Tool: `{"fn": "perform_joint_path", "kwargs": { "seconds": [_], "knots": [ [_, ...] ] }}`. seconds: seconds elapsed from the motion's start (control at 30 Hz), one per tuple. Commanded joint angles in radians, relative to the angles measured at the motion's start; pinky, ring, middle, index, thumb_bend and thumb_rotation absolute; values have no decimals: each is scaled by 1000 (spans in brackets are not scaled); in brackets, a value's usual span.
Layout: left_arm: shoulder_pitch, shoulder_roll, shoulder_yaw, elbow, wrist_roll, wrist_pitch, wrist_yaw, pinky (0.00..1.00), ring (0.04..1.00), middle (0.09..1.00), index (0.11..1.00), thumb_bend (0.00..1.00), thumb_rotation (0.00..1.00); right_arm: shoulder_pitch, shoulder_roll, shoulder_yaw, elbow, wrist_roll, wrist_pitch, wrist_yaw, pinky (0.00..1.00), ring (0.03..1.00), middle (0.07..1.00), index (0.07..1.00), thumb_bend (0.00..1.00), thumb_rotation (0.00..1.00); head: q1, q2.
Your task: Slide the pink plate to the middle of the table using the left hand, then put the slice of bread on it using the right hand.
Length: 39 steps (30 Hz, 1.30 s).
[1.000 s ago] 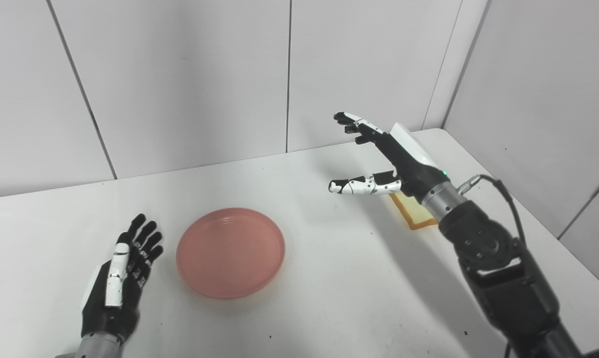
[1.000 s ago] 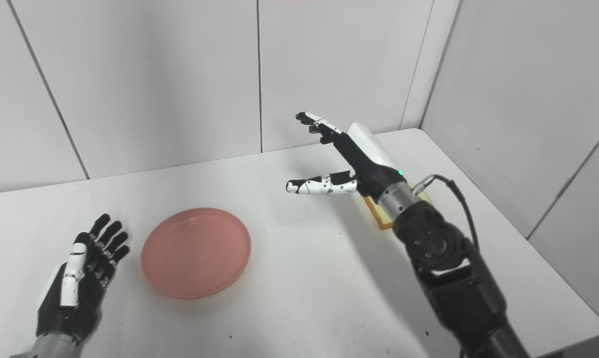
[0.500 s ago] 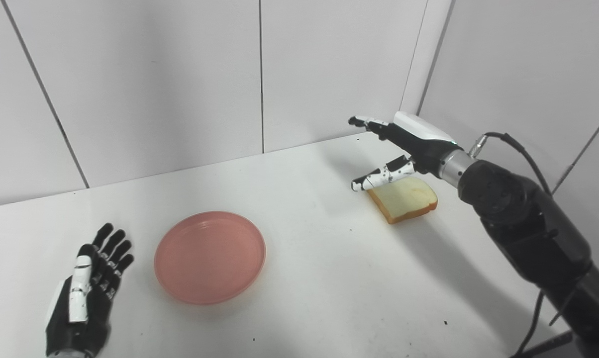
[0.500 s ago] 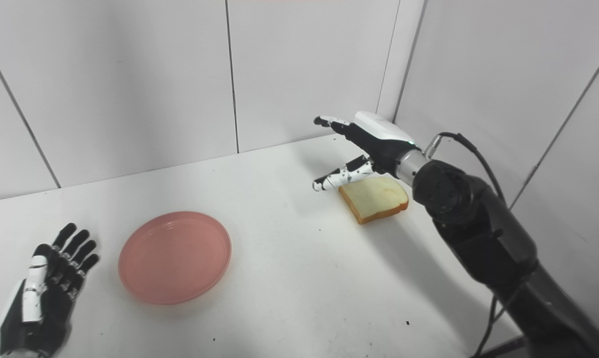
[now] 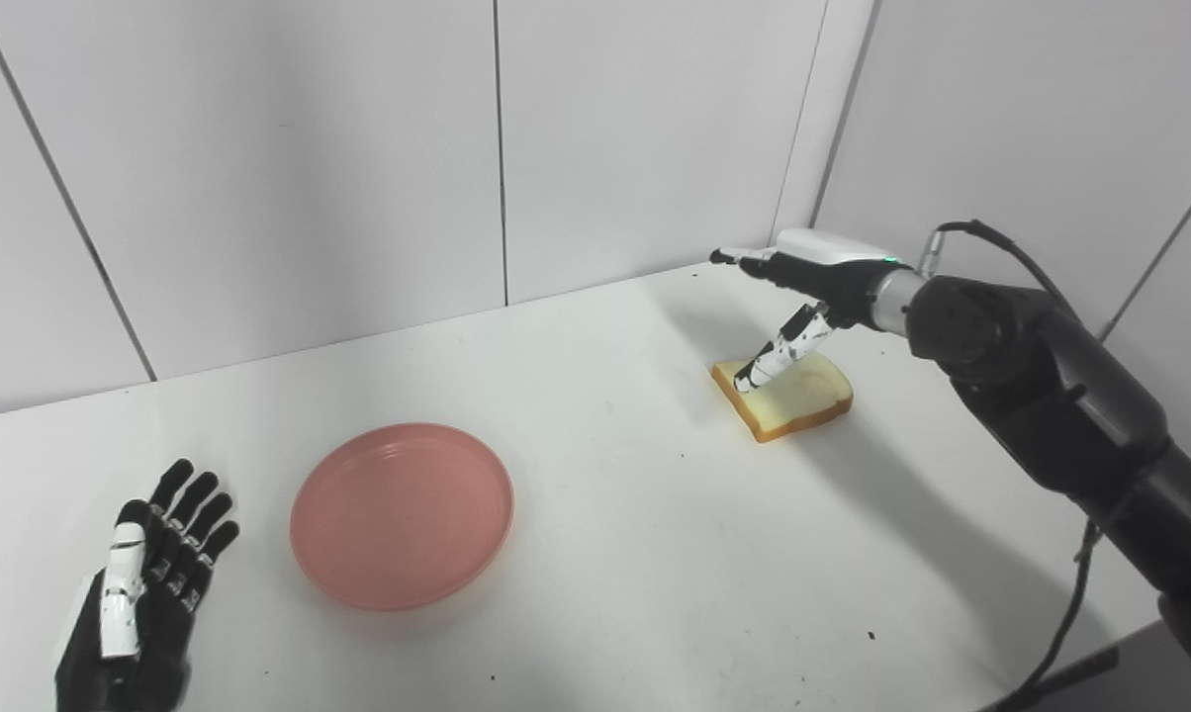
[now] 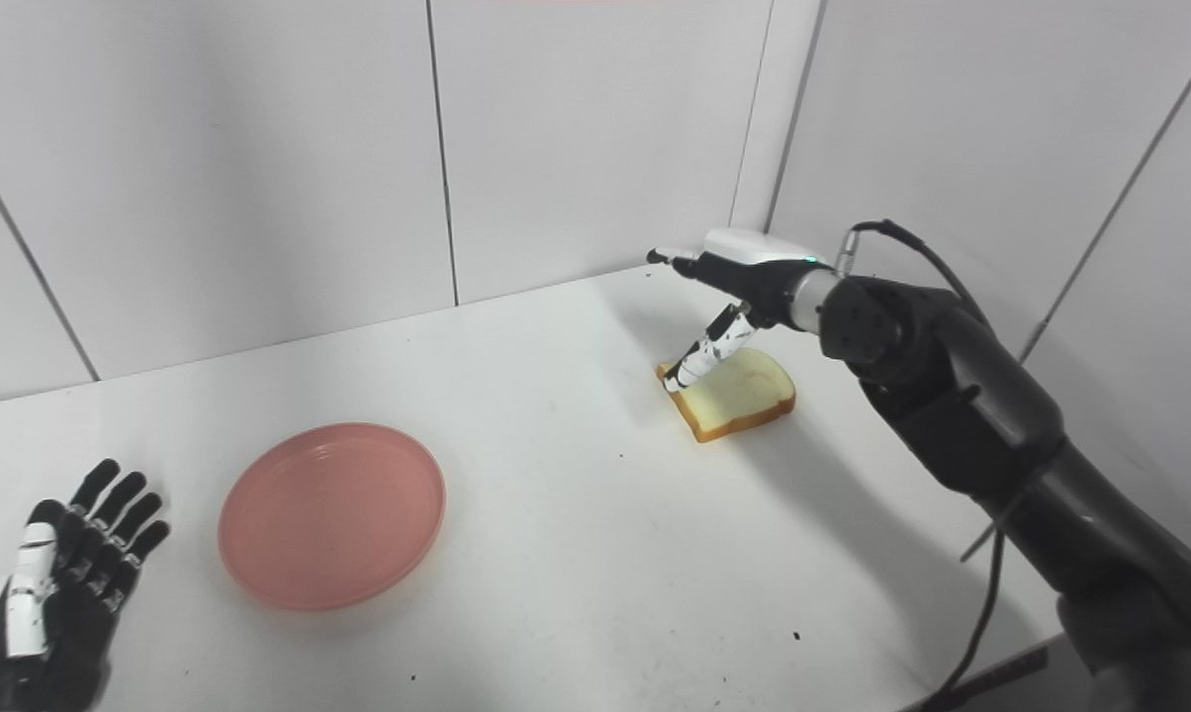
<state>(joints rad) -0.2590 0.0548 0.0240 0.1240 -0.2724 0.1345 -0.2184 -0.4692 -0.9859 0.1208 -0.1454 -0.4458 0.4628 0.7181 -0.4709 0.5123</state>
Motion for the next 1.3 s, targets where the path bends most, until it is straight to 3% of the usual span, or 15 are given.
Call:
{"fn": "perform_joint_path", "kwargs": {
  "seconds": [0.0,0.17,0.3,0.6,0.93,1.27],
  "knots": [
    [-22,12,5,-30,-14,-7,-17,949,939,945,919,410,1000,-60,-56,7,11,-23,-29,11,911,991,1000,1000,1000,377,0,1],
    [-21,12,10,-40,-33,3,-18,954,949,955,925,405,1000,-67,-62,45,75,-66,-61,-2,893,993,1000,1000,1000,343,5,7],
    [-18,11,13,-55,-22,17,2,931,930,937,911,399,1000,-58,-63,71,99,-105,-94,-4,890,991,1000,1000,1000,372,2,11],
    [-11,21,19,-65,-24,36,0,946,936,943,922,412,1000,-80,-47,129,182,-170,-152,-1,949,1000,1000,1000,1000,374,10,23],
    [-13,25,29,-67,-31,53,2,941,929,936,924,419,1000,-73,-9,155,271,-249,-235,-76,989,1000,1000,1000,1000,369,15,24],
    [-7,23,38,-75,-31,58,-5,949,926,935,929,418,1000,-100,10,177,316,-286,-237,-31,979,1000,1000,1000,1000,377,17,29]
  ]
}}
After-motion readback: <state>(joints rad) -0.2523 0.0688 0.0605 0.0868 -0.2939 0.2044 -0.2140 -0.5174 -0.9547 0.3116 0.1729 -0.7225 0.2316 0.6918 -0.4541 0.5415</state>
